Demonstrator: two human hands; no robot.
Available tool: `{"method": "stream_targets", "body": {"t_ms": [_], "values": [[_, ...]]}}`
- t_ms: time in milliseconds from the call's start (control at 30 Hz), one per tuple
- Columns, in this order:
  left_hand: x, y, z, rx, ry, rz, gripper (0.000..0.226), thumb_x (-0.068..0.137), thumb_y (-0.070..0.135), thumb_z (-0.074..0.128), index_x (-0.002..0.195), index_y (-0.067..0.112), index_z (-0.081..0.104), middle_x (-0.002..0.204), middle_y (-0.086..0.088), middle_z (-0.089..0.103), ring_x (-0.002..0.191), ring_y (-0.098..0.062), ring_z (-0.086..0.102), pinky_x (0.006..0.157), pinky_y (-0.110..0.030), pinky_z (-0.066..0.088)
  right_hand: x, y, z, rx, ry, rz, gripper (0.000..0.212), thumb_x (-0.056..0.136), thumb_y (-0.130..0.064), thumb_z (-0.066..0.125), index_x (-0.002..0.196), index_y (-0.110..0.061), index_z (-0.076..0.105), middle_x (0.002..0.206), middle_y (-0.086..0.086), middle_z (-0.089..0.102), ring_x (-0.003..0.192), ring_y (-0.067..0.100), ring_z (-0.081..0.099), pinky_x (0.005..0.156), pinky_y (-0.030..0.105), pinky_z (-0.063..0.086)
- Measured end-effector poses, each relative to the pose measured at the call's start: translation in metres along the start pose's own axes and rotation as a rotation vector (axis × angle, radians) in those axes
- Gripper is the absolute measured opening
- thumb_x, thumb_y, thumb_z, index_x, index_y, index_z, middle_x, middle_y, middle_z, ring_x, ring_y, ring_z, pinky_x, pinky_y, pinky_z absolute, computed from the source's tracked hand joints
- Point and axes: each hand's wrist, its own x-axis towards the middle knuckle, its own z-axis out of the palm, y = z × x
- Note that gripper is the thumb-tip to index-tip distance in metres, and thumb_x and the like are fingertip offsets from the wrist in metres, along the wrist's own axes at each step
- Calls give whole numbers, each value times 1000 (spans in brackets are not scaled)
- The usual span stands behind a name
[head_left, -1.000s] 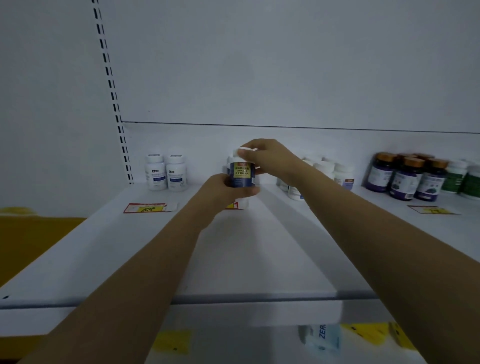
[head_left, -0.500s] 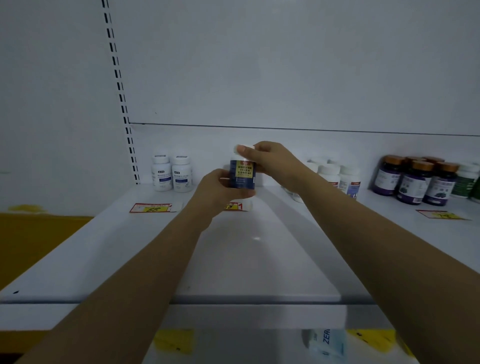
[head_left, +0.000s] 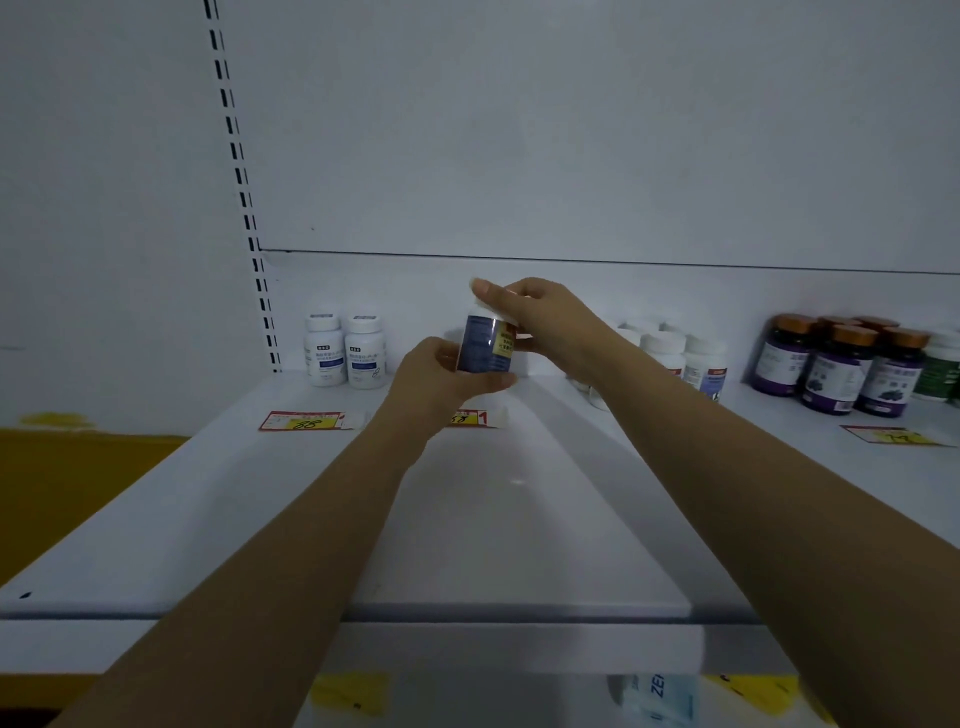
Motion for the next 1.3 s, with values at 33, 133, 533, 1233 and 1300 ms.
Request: {"method": "stream_targets", "body": {"t_ms": [33,133,533,1233,1300], "values": [[0,1,0,6,16,3,47,73,36,78,111,17,58,97,6,64,79,-1,56,61,-14,38,2,-1,-1,15,16,-5,48,84,-47,66,104,-3,60,102,8,65,93,19,64,86,30,56],[1,1,-6,-206,-81,-44,44,78,31,74,115,12,59,106,-1,67,97,-12,63,90,-27,49,3,-4,-8,163,-14,-12,31,88,-31,66,107,-5,65,102,6,67,93,20,63,86,29,55],[-8,6,-3,-160,36,-11,53,74,24,79,113,20,43,97,9,55,83,-3,56,65,-16,44,2,-9,-3,83,-67,-15,40,90,-36,62,115,-5,60,107,8,65,99,24,64,88,33,55],[-13,4,-19,-16,-2,-39,54,77,29,76,125,15,55,108,3,61,90,-11,58,82,-23,46,3,-7,1,204,-259,27,37,98,-28,50,132,-14,49,130,6,57,117,24,55,90,32,53],[-14,2,-15,10,23,-16,57,73,30,79,123,15,54,103,6,58,80,-5,55,64,-13,39,2,-7,3,29,-244,14,36,92,-37,58,118,-13,59,118,7,64,111,25,60,97,39,51]]}}
